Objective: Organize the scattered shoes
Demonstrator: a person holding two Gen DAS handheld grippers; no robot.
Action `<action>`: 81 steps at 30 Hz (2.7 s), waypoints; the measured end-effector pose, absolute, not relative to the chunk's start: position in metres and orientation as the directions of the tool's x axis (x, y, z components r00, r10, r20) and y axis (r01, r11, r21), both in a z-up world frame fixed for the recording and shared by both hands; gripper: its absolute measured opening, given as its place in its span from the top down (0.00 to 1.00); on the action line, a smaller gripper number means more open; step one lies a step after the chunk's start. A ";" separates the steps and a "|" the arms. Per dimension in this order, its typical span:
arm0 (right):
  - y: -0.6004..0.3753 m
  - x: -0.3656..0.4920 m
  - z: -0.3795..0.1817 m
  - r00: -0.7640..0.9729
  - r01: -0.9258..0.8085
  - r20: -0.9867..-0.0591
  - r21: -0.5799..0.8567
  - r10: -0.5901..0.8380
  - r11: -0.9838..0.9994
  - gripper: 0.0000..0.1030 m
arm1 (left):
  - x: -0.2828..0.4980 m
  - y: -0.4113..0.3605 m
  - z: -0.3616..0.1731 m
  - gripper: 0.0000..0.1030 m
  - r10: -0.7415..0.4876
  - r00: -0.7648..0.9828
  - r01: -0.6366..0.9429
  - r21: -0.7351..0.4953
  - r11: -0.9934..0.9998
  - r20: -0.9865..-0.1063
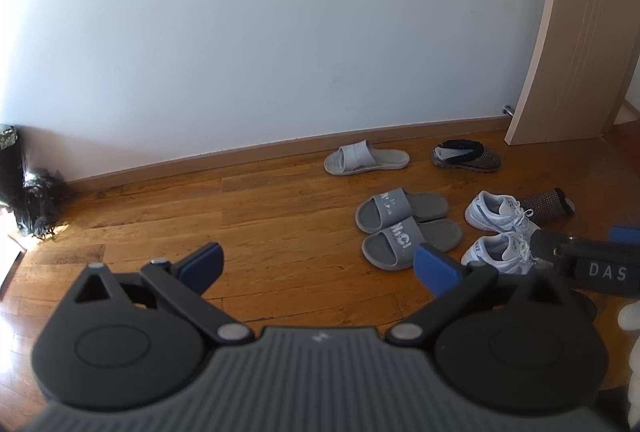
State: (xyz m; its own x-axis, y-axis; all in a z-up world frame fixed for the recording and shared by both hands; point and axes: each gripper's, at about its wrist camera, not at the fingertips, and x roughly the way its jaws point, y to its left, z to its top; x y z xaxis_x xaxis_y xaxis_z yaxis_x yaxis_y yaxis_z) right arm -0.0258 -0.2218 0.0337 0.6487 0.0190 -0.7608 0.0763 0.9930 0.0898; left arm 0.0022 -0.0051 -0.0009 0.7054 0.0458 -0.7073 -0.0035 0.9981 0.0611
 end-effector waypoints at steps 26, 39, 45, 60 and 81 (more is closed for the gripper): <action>-0.211 -0.022 0.026 0.642 0.047 -0.765 0.093 0.041 0.995 0.01 | -0.003 -0.004 0.001 0.00 0.010 0.731 -0.008 0.006 1.000 -0.682; -0.212 -0.020 0.027 0.635 0.045 -0.772 0.074 0.028 0.996 0.01 | 0.002 -0.001 -0.002 0.00 -0.003 0.714 0.004 0.000 1.000 -0.700; -0.214 -0.003 0.030 0.613 -0.013 -0.782 0.131 0.112 0.991 0.01 | 0.013 0.002 -0.005 0.00 -0.019 0.701 0.033 0.005 0.999 -0.713; -0.266 0.004 0.032 0.692 0.081 -0.722 0.040 -0.027 0.996 0.01 | 0.011 -0.012 -0.002 0.00 -0.056 0.730 0.070 -0.007 0.998 -0.681; -0.254 -0.022 0.039 0.607 -0.056 -0.749 0.292 0.265 0.955 0.01 | 0.001 -0.011 -0.014 0.00 0.048 0.784 0.002 0.079 0.997 -0.618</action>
